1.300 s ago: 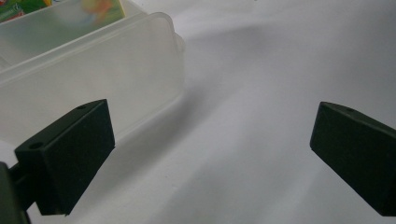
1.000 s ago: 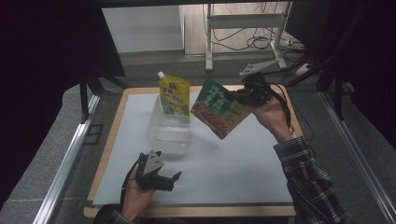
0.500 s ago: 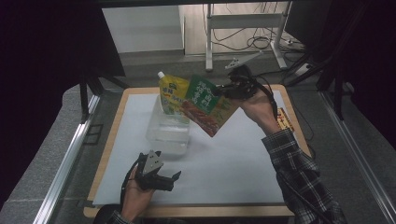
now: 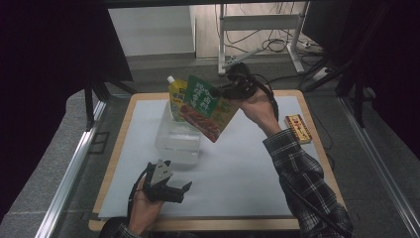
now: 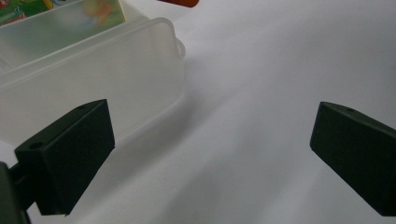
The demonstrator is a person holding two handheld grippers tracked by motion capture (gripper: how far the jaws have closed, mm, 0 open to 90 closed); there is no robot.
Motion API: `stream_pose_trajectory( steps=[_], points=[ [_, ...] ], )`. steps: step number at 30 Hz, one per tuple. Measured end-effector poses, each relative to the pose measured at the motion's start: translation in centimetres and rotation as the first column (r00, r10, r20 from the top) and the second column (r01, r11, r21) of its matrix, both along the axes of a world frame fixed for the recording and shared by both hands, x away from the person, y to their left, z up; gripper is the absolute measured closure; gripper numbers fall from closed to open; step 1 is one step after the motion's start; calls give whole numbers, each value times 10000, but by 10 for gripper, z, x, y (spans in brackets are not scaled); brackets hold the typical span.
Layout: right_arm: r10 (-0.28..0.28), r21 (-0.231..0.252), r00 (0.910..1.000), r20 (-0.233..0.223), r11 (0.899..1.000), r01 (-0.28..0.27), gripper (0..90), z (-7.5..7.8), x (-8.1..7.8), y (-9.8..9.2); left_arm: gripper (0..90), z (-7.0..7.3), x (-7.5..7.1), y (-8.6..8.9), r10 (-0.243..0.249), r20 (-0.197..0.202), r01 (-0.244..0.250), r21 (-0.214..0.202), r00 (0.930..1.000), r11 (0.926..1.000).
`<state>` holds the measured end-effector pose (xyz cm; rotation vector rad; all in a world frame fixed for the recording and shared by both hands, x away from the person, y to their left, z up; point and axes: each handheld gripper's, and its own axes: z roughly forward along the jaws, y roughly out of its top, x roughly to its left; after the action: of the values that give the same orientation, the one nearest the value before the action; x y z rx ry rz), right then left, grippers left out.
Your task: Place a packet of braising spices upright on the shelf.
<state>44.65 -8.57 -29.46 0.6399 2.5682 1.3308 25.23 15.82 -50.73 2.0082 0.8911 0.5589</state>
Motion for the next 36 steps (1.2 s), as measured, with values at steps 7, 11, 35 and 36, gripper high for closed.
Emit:
stream_pose_trajectory(
  steps=[7,11,35,36],
  points=[
    [166,105,9999,-3,9998,-166,896,5,3,19,0,0,0,0,-17,-2,17,-55,10000,10000],
    [232,88,9997,-45,9997,-232,896,6,4,28,0,0,0,0,7,20,-7,-97,10000,10000],
    [462,-471,9960,-765,9976,-499,895,-20,31,72,0,0,0,1,-56,-14,56,-72,10000,10000],
    [445,-480,9955,-840,9977,-487,895,-20,32,72,0,0,1,1,-63,-35,63,-70,10000,10000]
  ],
)
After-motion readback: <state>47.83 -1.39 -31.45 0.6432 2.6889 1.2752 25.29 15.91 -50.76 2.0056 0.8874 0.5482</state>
